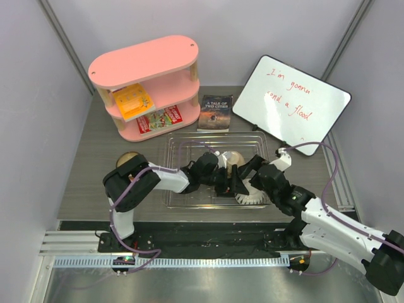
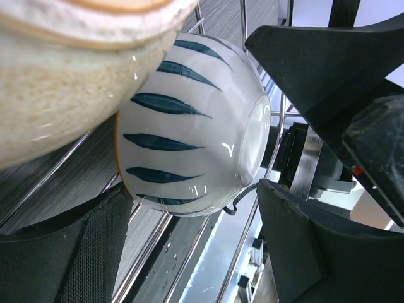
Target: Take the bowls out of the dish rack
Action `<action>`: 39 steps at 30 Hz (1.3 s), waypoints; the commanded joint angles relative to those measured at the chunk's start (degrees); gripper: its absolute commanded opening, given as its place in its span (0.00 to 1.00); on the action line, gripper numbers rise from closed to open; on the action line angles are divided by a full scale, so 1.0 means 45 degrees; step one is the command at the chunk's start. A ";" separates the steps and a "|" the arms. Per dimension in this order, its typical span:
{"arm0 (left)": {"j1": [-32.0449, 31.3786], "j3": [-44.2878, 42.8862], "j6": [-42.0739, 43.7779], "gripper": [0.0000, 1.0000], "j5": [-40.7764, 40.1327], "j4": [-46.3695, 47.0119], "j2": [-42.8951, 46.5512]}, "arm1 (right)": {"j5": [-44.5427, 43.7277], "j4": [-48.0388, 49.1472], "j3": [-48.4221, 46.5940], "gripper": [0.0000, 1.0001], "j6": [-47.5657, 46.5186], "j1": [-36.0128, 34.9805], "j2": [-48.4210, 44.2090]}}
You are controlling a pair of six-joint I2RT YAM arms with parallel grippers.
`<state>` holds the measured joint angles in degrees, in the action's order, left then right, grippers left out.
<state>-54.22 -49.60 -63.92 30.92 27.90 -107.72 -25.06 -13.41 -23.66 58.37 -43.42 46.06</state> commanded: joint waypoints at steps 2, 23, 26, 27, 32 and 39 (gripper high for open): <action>-0.0764 -0.0286 0.0201 0.80 -0.1440 0.1709 -0.0671 | 0.3518 -0.1239 0.1039 0.95 0.0369 -0.0566 0.0506; -0.0862 -0.0558 0.0455 0.02 -0.1187 0.1026 0.0637 | 0.3187 -0.1766 0.0162 0.97 0.0077 -0.0586 -0.0021; -0.0862 -0.0715 0.0455 0.17 -0.1128 0.0890 0.0579 | 0.3127 -0.1942 -0.0248 0.98 -0.0099 -0.0566 -0.0002; -0.0862 -0.0715 0.0416 0.26 -0.1109 0.0870 0.0540 | 0.3089 -0.2019 -0.0366 0.98 -0.0177 -0.0586 -0.0002; -0.0862 -0.0267 -0.0188 0.75 -0.1109 0.1376 0.0306 | 0.2699 -0.2585 -0.1088 0.98 -0.0373 -0.0566 -0.0119; -0.0862 -0.0090 -0.1477 0.78 -0.0582 0.3267 -0.0729 | 0.2483 -0.2529 -0.0778 0.98 -0.0080 -0.0566 -0.0334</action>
<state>-57.14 -48.90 -66.32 27.70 30.28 -107.68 -24.40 -24.67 -27.29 58.54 -43.31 44.10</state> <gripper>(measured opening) 0.770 0.977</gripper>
